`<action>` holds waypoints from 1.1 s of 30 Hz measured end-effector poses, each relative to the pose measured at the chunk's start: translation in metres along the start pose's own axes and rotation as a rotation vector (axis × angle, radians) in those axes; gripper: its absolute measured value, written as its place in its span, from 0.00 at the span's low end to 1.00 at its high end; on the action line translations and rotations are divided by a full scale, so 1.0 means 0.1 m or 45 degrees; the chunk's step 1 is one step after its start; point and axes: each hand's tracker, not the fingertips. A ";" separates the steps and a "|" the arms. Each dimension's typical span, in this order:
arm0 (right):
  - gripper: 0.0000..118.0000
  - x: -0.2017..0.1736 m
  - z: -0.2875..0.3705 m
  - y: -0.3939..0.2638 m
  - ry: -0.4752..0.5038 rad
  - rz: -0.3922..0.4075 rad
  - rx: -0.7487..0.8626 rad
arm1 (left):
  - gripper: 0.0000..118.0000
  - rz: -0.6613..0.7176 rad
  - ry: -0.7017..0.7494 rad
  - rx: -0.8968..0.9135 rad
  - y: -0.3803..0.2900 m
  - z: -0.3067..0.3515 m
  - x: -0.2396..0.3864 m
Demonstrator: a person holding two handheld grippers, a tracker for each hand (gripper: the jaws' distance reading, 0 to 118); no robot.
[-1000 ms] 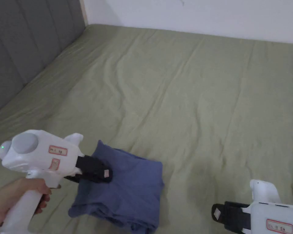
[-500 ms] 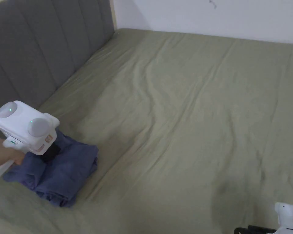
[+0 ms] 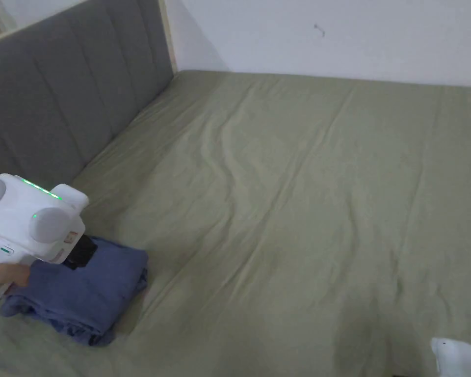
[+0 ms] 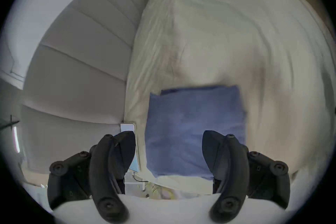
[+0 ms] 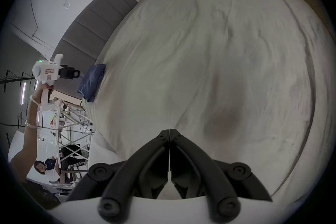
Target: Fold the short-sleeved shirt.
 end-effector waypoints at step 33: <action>0.00 -0.65 2.18 -0.11 -0.548 0.264 1.127 | 0.00 0.468 -0.265 1.214 -0.41 2.93 2.27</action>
